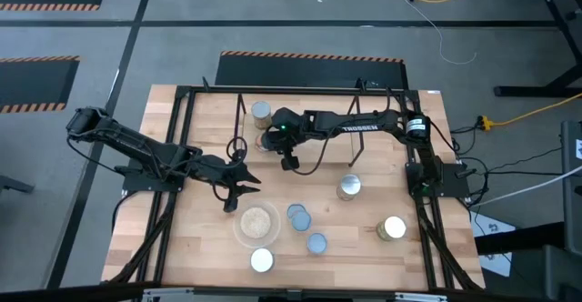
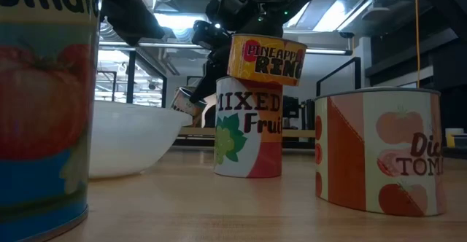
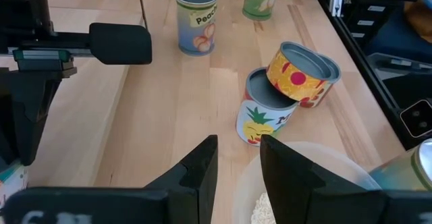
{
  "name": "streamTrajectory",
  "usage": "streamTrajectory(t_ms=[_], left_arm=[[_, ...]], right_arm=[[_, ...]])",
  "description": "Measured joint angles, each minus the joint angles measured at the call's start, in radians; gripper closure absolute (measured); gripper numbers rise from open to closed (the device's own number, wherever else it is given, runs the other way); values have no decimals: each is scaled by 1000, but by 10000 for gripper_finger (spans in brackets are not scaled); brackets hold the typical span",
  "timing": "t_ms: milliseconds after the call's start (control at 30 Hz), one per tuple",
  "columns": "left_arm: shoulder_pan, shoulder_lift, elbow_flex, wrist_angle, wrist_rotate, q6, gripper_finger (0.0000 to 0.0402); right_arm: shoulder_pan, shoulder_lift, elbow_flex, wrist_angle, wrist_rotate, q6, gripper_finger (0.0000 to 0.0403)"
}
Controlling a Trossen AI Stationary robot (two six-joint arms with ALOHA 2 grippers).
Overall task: Pick and place cans onto a shelf
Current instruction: Put the canned orange on the shelf
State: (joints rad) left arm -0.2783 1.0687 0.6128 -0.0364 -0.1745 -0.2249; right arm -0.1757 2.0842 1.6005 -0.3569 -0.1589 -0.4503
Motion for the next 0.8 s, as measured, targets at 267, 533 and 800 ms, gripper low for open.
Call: streamTrajectory(t_ms=[267,533,800], left_arm=[[0,0,0,0,0,0,296],[0,0,0,0,0,0,296],[0,0,0,0,0,0,296]], right_arm=[[0,0,0,2,0,0,376],[0,0,0,10,0,0,376],[0,0,0,22,0,0,376]])
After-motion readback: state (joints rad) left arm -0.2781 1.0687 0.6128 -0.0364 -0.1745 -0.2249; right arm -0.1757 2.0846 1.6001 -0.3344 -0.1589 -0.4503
